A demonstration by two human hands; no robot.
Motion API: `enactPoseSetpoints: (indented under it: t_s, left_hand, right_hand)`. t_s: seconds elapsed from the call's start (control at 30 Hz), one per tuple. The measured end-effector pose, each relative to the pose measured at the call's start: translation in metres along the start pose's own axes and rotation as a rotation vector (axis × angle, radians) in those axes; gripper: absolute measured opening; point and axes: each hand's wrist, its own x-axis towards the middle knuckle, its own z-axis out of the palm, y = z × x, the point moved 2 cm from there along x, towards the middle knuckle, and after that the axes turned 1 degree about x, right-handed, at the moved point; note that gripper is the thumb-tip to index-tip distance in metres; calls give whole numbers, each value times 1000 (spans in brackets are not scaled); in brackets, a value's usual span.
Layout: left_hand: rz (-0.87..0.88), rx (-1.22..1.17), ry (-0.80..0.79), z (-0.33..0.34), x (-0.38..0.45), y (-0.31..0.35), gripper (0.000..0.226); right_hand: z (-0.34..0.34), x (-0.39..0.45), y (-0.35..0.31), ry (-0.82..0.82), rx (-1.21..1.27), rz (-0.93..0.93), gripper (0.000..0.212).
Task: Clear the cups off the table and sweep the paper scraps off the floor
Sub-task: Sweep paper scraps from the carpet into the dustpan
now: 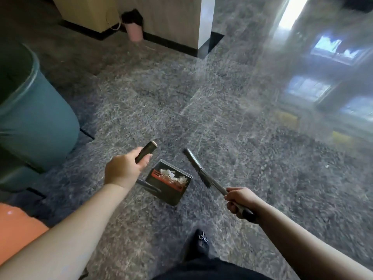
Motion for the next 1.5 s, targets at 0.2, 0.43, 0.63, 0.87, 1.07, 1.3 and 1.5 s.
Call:
enactPoseSetpoints:
  t_s: [0.2,0.43,0.63,0.87,1.07,1.3,1.5]
  left_hand:
    - [-46,-8,45,-2,118,12,47]
    - [-62,-30,50,2,271,1,45]
    - [-57,-25,34,0,401,-19,45]
    - [-115,-13,58,-6,553,-46,42]
    - [-225,22,127,-11,690,-69,46]
    - [-331,66,196,-43,833,-103,44]
    - [-374,93,231,-55,971,-161,47]
  right_hand:
    - [-15,61,-110,-10,-43,-27,21]
    - [-4,160,-243,4,-31,4,39]
    - [19,229,-360,-40,-12,-2,19]
    - [35,321,-493,-47,-74,-22,34]
    - [52,428,-632,-112,-171,-40,20]
    - [87,518,-794,-166,-285,-66,11]
    - [146,603,-917,-184,-350,-79,13]
